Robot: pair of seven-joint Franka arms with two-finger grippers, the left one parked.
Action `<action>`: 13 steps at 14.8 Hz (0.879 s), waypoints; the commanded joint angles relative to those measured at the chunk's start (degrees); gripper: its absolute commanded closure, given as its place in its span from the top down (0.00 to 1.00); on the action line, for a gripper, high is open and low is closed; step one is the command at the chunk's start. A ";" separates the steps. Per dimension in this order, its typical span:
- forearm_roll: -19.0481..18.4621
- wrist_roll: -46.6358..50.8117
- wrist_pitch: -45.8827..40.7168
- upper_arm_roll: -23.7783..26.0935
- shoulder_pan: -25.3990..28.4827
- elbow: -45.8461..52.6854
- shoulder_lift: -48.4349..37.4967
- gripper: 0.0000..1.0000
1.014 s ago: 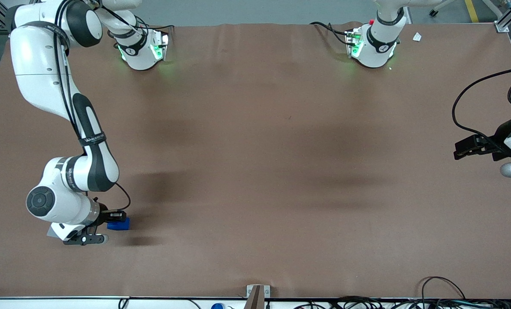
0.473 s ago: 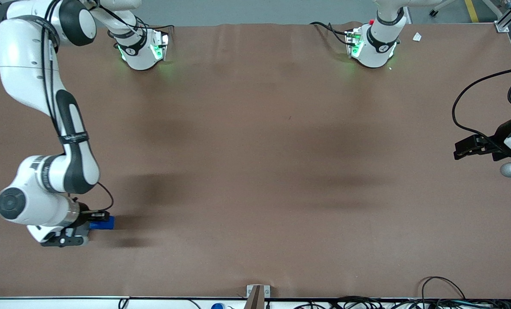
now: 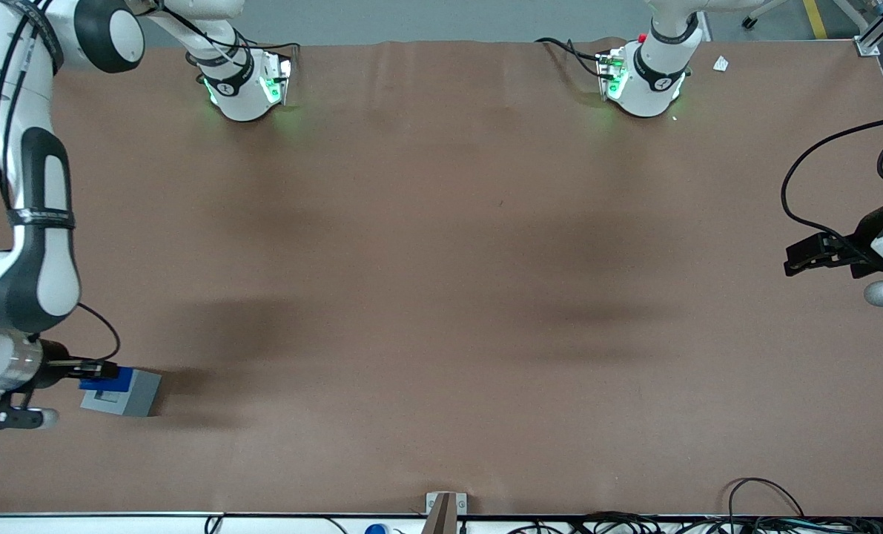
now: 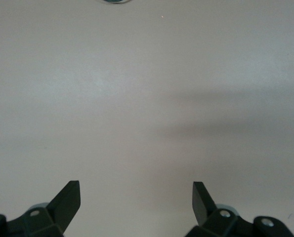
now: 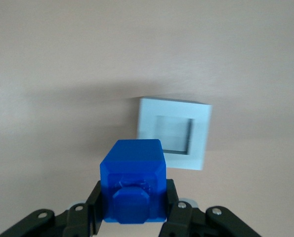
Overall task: Insert blue part into gray base with right arm
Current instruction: 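Carry the blue block over the gray base's recess, then lower the blue block into the gray base's recess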
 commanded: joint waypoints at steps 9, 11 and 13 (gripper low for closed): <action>1.41 12.86 9.62 0.85 -3.44 -0.73 2.39 0.00; 1.33 12.69 9.45 0.85 -3.36 -1.16 2.74 0.00; 0.80 11.99 9.27 0.85 -3.00 -2.48 2.66 0.00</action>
